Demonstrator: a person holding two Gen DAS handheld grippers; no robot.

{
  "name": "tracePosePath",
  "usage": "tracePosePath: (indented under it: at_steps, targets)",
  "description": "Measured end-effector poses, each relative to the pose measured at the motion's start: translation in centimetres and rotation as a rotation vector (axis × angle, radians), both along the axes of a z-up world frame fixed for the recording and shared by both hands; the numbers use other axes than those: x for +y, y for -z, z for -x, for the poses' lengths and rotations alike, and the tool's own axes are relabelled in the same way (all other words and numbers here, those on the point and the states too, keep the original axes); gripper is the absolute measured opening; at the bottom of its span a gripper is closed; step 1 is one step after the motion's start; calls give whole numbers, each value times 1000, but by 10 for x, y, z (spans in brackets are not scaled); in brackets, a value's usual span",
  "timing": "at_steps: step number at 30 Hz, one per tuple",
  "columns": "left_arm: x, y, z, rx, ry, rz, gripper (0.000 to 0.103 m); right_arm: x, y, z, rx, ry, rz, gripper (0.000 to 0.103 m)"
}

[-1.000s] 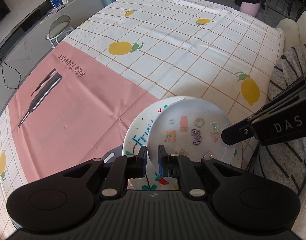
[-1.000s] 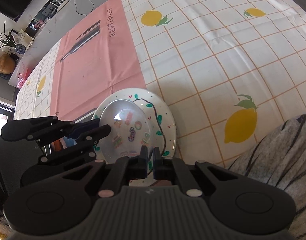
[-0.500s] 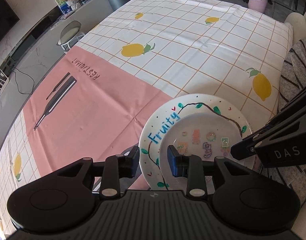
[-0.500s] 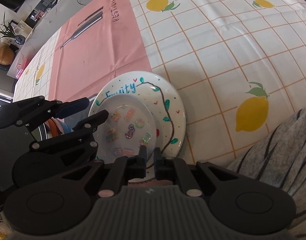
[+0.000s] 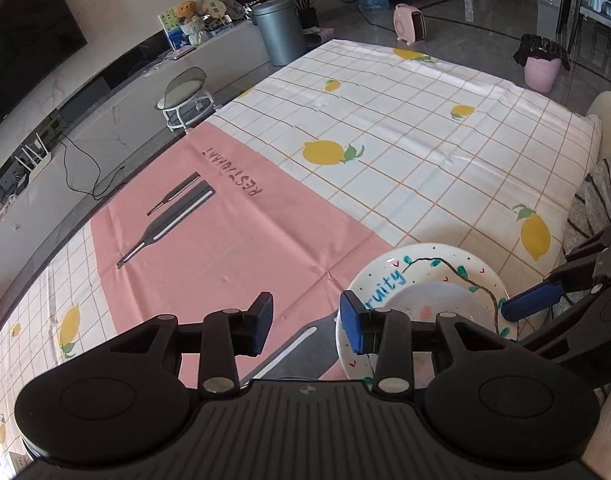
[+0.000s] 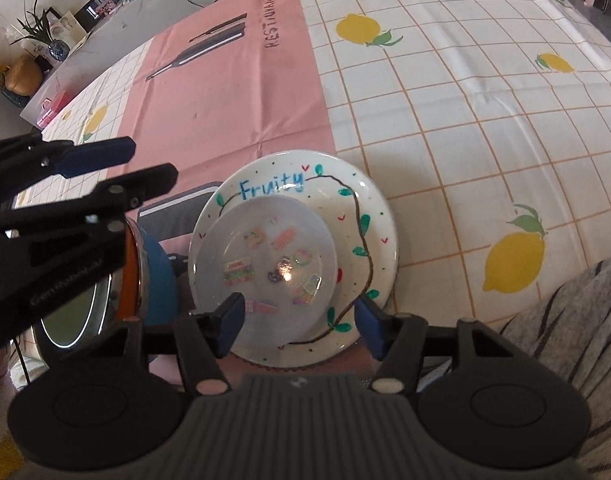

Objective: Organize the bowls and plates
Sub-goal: 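Lower the sticker plate onto the Fruity plate and open both tools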

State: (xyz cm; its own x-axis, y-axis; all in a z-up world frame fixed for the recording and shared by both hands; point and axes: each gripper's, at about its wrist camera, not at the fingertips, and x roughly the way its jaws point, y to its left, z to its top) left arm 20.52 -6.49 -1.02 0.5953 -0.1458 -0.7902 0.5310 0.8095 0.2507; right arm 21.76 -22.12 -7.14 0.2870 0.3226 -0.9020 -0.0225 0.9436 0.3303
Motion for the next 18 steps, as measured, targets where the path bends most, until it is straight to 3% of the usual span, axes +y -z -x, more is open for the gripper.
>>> tracePosePath:
  at_steps: [5,10,11,12,14,16,18]
  targets:
    - [21,-18,-6,-8,-66,68,45,2,-4,-1,3,18,35,66]
    - [41,-32,-11,-12,-122,126,46,6,-12,2,-56,7,84,69]
    - [45,-34,-12,-13,-137,137,46,7,-12,1,-71,6,97,64]
    - [47,-35,-13,-13,-146,144,46,10,-11,0,-87,4,125,54]
    - [51,-37,-14,-21,-160,149,47,20,-10,-2,-136,-2,243,40]
    - [54,-36,-15,-33,-168,139,47,29,-8,-3,-187,-43,310,40]
    - [57,-35,-17,-32,-175,136,47,32,-2,-7,-171,-66,322,35]
